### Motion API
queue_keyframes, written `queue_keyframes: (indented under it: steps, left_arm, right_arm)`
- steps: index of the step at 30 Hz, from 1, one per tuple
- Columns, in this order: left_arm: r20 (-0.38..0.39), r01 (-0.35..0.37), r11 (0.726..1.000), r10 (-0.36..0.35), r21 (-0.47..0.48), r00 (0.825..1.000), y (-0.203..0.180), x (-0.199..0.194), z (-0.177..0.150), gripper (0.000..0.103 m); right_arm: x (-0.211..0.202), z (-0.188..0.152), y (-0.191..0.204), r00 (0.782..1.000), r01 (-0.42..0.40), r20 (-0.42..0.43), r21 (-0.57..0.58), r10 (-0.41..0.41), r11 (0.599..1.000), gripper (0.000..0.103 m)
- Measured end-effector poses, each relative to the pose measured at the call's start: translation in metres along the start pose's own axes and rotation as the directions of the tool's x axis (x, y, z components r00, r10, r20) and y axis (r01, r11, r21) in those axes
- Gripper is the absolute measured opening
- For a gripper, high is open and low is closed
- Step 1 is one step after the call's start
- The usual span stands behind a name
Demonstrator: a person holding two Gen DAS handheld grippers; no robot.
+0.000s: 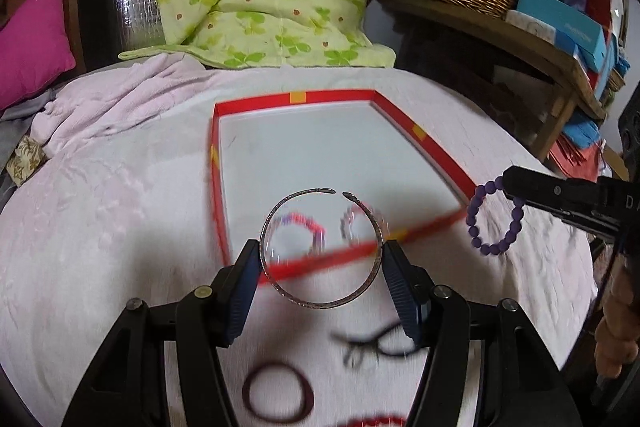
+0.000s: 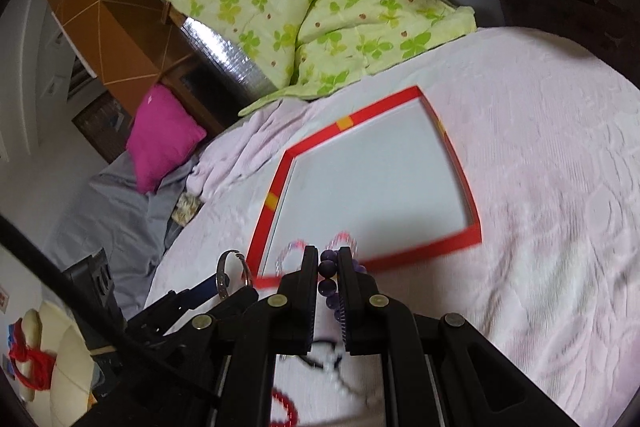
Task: Organize jewelry
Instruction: 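Carry the silver bangle and purple bracelet with both tools over the box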
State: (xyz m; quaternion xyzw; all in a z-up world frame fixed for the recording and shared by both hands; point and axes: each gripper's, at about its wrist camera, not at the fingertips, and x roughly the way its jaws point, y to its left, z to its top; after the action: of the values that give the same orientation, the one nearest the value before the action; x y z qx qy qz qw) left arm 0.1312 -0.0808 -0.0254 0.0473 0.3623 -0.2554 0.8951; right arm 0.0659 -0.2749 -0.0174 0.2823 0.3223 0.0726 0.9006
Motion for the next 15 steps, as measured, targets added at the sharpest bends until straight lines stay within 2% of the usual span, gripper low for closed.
queue_keyframes:
  steps: [4,9,15]
  left_arm:
    - [0.007,-0.022,1.0,0.022,-0.018,1.0,0.004,0.022,0.02,0.063]
    - [-0.06,-0.044,0.999,0.042,-0.027,0.997,0.008,0.059,0.036,0.063]
    - [-0.126,-0.065,0.997,0.061,-0.033,0.99,0.014,0.09,0.052,0.063]
  right_arm:
    - [0.016,0.016,-0.006,1.0,0.013,0.015,0.044,-0.014,0.999,0.011]
    - [0.042,0.037,-0.018,0.999,0.034,0.016,0.074,-0.035,0.997,0.011]
    - [0.078,0.051,-0.035,0.997,0.077,-0.022,0.105,-0.075,0.991,0.011]
